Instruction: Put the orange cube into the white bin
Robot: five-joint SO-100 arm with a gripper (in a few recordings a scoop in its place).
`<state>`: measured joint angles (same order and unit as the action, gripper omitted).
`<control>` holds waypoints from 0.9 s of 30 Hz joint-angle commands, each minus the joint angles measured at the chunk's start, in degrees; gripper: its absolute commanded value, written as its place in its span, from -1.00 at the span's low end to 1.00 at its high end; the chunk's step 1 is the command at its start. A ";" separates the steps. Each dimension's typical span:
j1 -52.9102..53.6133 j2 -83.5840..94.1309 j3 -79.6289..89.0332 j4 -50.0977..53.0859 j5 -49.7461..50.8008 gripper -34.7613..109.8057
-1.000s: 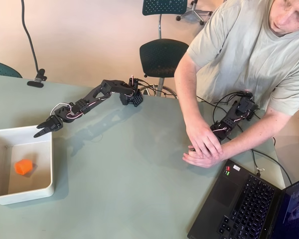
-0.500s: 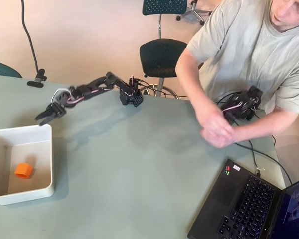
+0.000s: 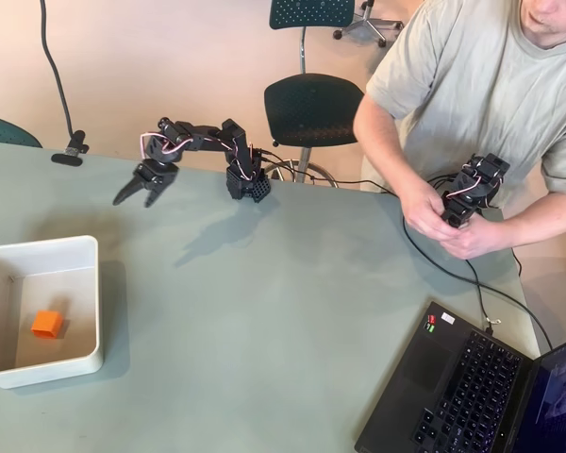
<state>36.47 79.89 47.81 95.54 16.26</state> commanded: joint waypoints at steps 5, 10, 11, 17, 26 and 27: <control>-0.53 4.75 10.72 2.90 4.13 0.44; -0.62 9.76 27.86 0.70 3.60 0.44; -0.62 10.81 30.85 -0.62 3.60 0.44; -0.79 21.36 49.48 -13.62 3.43 0.44; -0.79 45.79 80.16 -35.60 1.41 0.44; -0.79 48.43 83.14 -37.53 -0.18 0.44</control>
<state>35.60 120.32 126.30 63.11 18.63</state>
